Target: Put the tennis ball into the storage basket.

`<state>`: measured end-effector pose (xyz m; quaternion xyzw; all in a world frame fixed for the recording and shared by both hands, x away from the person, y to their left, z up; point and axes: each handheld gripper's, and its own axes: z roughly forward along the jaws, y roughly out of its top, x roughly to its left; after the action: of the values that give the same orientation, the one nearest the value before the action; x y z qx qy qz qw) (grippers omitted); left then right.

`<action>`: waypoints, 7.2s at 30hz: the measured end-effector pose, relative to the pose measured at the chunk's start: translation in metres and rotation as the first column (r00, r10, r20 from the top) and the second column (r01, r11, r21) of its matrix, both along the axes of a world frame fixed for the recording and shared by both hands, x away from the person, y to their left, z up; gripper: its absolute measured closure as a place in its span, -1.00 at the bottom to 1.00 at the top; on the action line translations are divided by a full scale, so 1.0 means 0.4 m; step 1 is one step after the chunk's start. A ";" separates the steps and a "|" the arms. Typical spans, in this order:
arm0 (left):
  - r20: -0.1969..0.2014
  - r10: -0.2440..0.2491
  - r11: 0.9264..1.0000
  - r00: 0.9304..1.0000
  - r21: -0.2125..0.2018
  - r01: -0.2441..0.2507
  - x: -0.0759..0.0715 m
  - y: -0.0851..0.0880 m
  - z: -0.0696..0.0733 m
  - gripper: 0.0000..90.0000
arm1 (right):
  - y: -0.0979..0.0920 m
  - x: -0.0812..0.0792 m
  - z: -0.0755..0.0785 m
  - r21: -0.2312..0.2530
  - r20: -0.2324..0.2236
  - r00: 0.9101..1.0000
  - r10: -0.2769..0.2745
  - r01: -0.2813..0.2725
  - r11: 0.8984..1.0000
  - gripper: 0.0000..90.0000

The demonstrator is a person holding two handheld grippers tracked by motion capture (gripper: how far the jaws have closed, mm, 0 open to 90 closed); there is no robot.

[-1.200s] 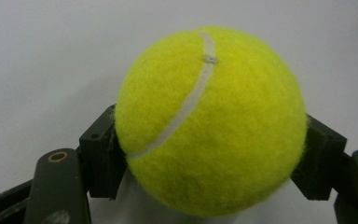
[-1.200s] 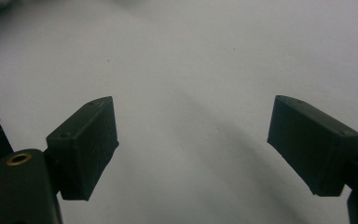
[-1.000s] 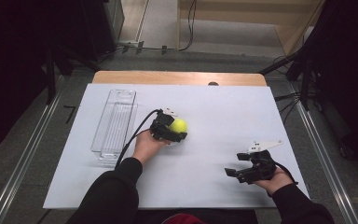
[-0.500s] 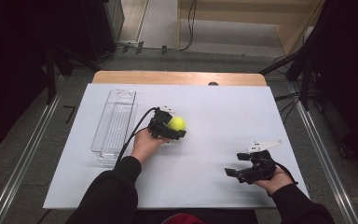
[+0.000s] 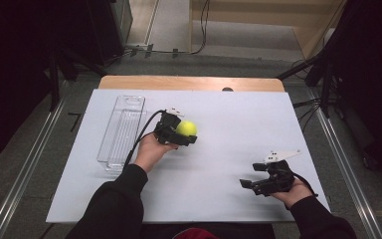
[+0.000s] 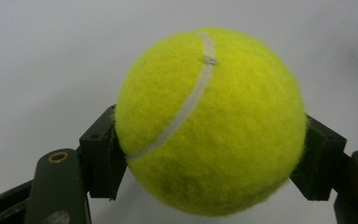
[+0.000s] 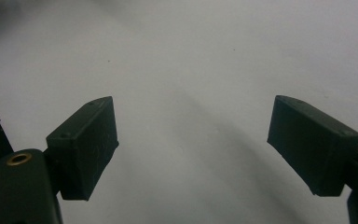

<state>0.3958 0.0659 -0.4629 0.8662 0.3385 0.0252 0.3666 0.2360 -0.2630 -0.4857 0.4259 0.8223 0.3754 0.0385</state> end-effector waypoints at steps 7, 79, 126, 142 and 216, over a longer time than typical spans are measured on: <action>-0.013 -0.023 1.000 1.000 -0.001 0.023 -0.006 0.004 0.020 -0.42 | 0.000 0.000 0.000 0.000 0.000 1.000 0.000 0.000 1.000 -0.69; -0.053 0.015 1.000 0.998 -0.019 -0.016 -0.004 0.110 0.147 -0.42 | -0.001 0.000 0.000 0.002 0.005 1.000 -0.001 0.001 1.000 -0.69; -0.061 0.118 0.993 0.991 0.009 -0.117 0.025 0.228 0.161 -0.42 | 0.000 0.000 -0.001 0.001 0.003 1.000 0.000 0.000 1.000 -0.69; -0.053 0.158 0.987 0.986 0.015 -0.158 0.030 0.266 0.169 -0.42 | 0.002 -0.001 -0.001 0.002 0.002 1.000 0.002 -0.002 1.000 -0.69; -0.009 0.360 0.932 0.933 0.041 -0.359 0.054 0.407 0.159 -0.43 | 0.003 0.000 -0.002 0.000 -0.001 1.000 -0.001 0.001 1.000 -0.69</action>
<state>0.4174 0.2286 -0.3993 0.7970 0.4935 0.0914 0.3361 0.2360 -0.2619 -0.4867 0.4263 0.8222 0.3752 0.0382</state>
